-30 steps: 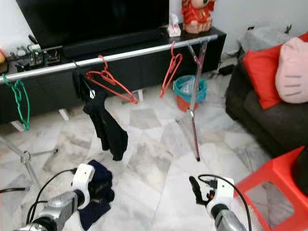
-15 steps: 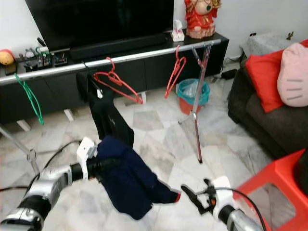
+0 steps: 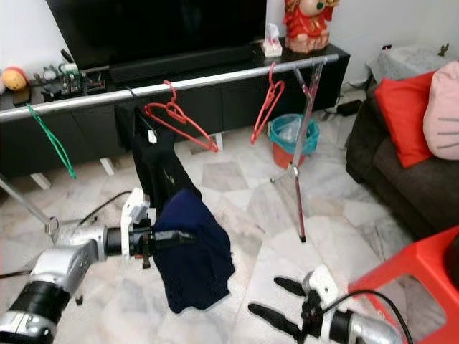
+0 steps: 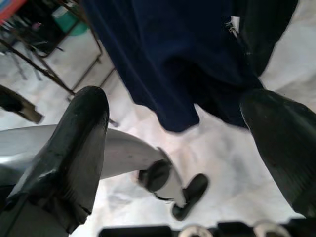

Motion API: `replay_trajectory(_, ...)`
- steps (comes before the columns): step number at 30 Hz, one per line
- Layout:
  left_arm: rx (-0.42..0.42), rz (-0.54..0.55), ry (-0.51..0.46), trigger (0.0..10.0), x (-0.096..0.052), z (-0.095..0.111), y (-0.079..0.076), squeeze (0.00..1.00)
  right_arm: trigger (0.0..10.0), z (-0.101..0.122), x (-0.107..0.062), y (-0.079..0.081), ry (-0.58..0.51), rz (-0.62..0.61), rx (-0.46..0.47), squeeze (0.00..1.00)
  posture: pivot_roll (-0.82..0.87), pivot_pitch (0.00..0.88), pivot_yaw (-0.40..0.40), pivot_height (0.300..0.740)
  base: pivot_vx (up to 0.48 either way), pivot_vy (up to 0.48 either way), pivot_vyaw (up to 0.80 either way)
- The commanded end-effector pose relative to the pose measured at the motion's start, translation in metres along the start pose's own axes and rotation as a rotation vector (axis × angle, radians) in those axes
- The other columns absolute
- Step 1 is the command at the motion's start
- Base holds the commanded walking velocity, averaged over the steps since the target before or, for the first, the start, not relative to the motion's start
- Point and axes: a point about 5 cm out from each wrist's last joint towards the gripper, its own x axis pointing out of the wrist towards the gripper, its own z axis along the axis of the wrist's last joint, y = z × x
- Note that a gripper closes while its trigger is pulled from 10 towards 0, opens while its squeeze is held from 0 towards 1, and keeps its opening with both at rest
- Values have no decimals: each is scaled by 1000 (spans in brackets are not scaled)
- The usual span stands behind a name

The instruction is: Hang hanger

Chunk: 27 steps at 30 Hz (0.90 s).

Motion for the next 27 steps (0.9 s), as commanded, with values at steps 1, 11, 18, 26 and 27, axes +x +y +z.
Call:
replay_trajectory(1,33,-51,-16,10000,-2,14,-5,0,10000,4,0,3,-7,29,6,0,-38,18,71,740,0,0,0)
replay_trajectory(11,58,-129,-46,10000,1,32,-15,0,10000,4,-5,10,29,96,48,0,-38,25,70,740,0,0,0)
replay_trajectory(18,65,-143,-59,10000,5,41,-17,0,10000,-3,-7,24,96,224,109,0,-42,35,69,740,0,0,0)
replay_trajectory(26,70,-154,-71,10000,9,47,-19,0,10000,-7,3,-1,139,-5,-1,0,-37,41,61,740,0,0,0)
replay_trajectory(27,70,-155,-72,10000,10,47,-20,0,10000,-7,4,-10,151,-89,-31,0,-37,41,60,740,0,0,0)
